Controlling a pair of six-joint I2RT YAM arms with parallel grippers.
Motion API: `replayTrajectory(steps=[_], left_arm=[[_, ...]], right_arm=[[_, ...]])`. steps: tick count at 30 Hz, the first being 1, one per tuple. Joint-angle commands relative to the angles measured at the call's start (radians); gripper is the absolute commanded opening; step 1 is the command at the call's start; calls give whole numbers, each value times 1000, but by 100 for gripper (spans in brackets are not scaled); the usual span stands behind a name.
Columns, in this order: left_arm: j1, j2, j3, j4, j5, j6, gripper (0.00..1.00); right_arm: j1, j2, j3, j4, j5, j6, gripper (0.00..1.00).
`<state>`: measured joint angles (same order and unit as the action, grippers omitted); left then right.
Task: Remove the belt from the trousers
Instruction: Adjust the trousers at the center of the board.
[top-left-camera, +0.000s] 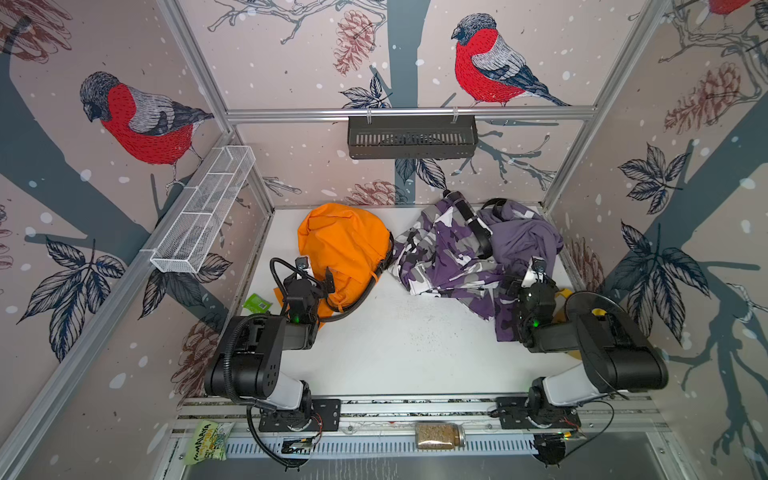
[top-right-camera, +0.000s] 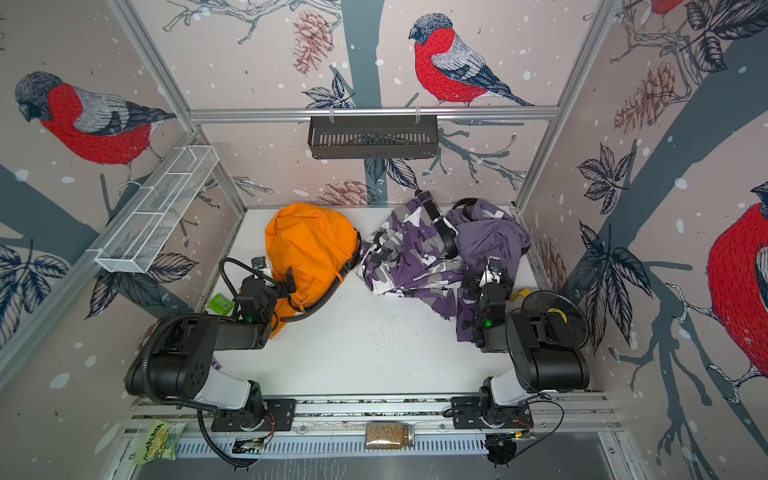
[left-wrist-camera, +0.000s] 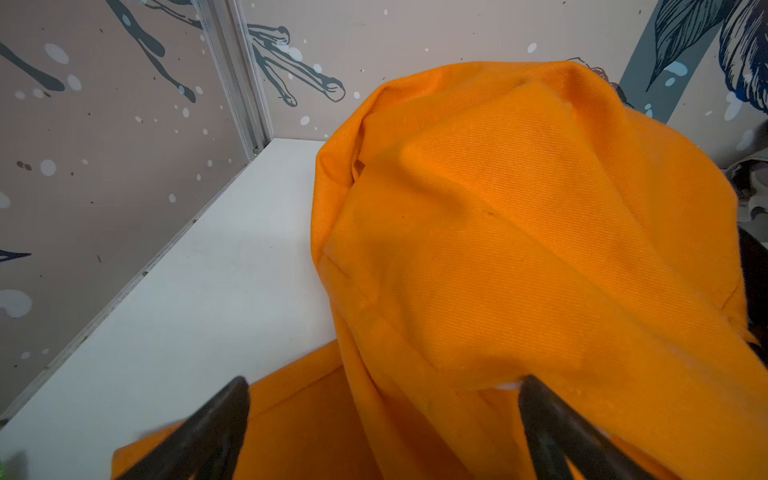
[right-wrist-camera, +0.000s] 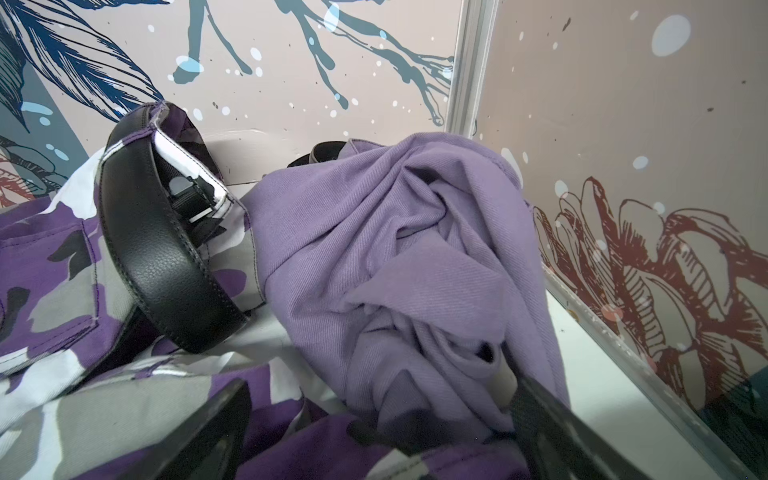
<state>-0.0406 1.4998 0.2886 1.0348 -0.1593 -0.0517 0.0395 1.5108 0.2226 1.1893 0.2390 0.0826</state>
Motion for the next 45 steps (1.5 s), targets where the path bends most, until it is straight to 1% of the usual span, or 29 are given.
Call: replayTrajectory(steps=[1,33,35,36,37,38,39,41,42,44,45], left_arm=[[4,1,6,56,-6,15,99],[4,0,6,56,-7,15,99],[0,-8,1,69,-15,17,99],[-9,-28,11,72,-34,45,99],[-22,-66,28,31,-70,50,98],[-36,-129,56,-73,-120,40,98],[-48,-193,99,-233,-142,26,98],[-68,-276,170,-432,-176,18,98],[-79,-313,209,-532,-152,19,98],[-91,-367,267,-667,-37,-6,98],[-102,-375,287,-709,16,-33,98]], right_arm=[[0,-1,4,39,6,2,99],[0,0,6,39,6,3,99],[-8,-1,6,36,-16,6,99],[-11,-8,0,56,-34,-1,99],[1,-29,-10,79,-34,-22,99],[26,-81,0,23,-9,-48,99],[53,-138,32,-91,33,-58,99],[92,-224,111,-318,112,-31,99],[113,-252,142,-400,139,-19,99],[166,-335,191,-537,179,2,99],[197,-365,215,-603,176,10,99]])
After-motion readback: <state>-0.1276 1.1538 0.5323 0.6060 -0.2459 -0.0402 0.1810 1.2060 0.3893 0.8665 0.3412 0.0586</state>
